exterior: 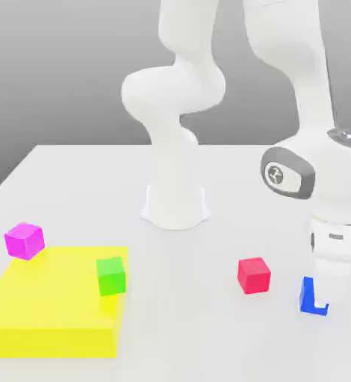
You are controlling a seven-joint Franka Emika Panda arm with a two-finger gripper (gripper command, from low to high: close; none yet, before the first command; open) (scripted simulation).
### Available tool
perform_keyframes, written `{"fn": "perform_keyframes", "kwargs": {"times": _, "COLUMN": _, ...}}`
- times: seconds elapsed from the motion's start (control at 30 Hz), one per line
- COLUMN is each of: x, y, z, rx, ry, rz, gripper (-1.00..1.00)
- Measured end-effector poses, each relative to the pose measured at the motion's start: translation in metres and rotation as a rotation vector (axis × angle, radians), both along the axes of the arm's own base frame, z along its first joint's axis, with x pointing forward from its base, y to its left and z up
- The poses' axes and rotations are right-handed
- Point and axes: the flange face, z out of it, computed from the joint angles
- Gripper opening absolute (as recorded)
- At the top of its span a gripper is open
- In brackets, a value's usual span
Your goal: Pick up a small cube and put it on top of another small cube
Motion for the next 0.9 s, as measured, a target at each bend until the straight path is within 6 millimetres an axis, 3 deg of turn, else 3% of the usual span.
{"fn": "perform_keyframes", "kwargs": {"times": 0.2, "x": 0.000, "y": 0.000, "z": -0.002, "rx": -0.001, "ry": 0.001, "rz": 0.001, "gripper": -1.00}}
{"fn": "perform_keyframes", "kwargs": {"times": 0.4, "x": 0.003, "y": -0.004, "z": 0.055, "rx": -0.002, "ry": -0.001, "rz": -0.003, "gripper": -1.00}}
{"fn": "perform_keyframes", "kwargs": {"times": 0.47, "x": 0.029, "y": -0.040, "z": 0.074, "rx": -0.008, "ry": -0.014, "rz": -0.039, "gripper": -1.00}}
{"fn": "perform_keyframes", "kwargs": {"times": 0.57, "x": 0.075, "y": -0.136, "z": 0.102, "rx": -0.020, "ry": -0.031, "rz": -0.162, "gripper": -1.00}}
{"fn": "perform_keyframes", "kwargs": {"times": 0.63, "x": 0.088, "y": -0.196, "z": 0.119, "rx": -0.029, "ry": -0.038, "rz": -0.220, "gripper": -1.00}}
{"fn": "perform_keyframes", "kwargs": {"times": 0.77, "x": 0.088, "y": -0.289, "z": 0.149, "rx": -0.039, "ry": -0.043, "rz": -0.270, "gripper": -1.00}}
{"fn": "perform_keyframes", "kwargs": {"times": 0.9, "x": 0.062, "y": -0.389, "z": 0.169, "rx": -0.041, "ry": -0.034, "rz": -0.360, "gripper": -1.00}}
